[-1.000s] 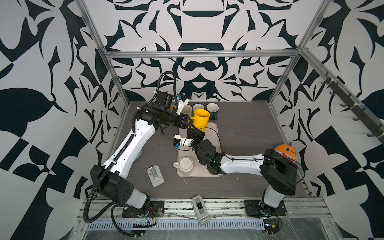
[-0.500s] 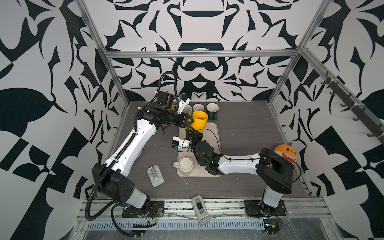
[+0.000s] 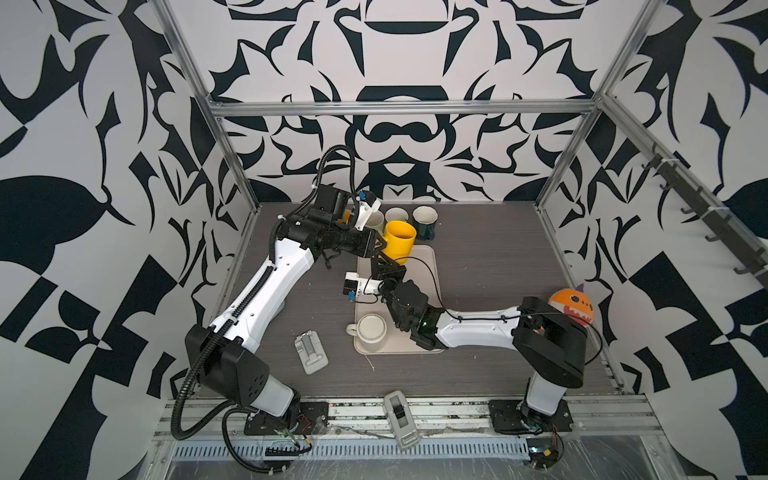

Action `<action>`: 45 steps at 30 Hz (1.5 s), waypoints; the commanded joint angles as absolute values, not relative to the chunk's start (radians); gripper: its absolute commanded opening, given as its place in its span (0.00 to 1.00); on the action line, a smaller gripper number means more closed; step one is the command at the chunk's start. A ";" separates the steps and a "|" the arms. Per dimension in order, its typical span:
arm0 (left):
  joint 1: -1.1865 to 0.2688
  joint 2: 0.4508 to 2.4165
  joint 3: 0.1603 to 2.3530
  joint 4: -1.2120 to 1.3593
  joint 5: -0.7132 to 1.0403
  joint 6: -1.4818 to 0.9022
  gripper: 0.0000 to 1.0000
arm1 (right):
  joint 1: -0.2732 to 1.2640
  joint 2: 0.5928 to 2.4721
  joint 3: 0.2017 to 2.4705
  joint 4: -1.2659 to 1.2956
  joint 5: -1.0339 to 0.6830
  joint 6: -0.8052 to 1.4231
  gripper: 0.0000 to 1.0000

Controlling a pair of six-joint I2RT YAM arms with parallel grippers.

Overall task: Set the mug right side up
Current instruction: 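Close the left gripper on the yellow mug's handle beside the right gripper, then open the right gripper and withdraw it while the left gripper holds the yellow mug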

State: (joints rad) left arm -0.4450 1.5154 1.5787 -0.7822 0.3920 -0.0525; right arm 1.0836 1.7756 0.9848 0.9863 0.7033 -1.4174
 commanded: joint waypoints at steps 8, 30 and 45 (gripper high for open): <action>-0.445 1.528 1.546 -0.779 0.442 -0.063 0.22 | 1.091 1.747 1.051 1.132 0.696 -1.438 0.00; -0.445 1.443 1.459 -0.588 0.349 -0.155 0.00 | 1.098 1.714 1.010 1.128 0.790 -1.386 0.41; -0.438 1.403 1.430 -0.413 0.147 -0.196 0.00 | 1.098 1.408 0.951 0.457 0.830 -0.625 0.63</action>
State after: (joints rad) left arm -0.4423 1.4551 1.4204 -0.5484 0.1860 -0.1684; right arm 1.1049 1.4944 0.9466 0.7055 0.8421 -0.9600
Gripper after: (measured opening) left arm 0.182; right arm 0.627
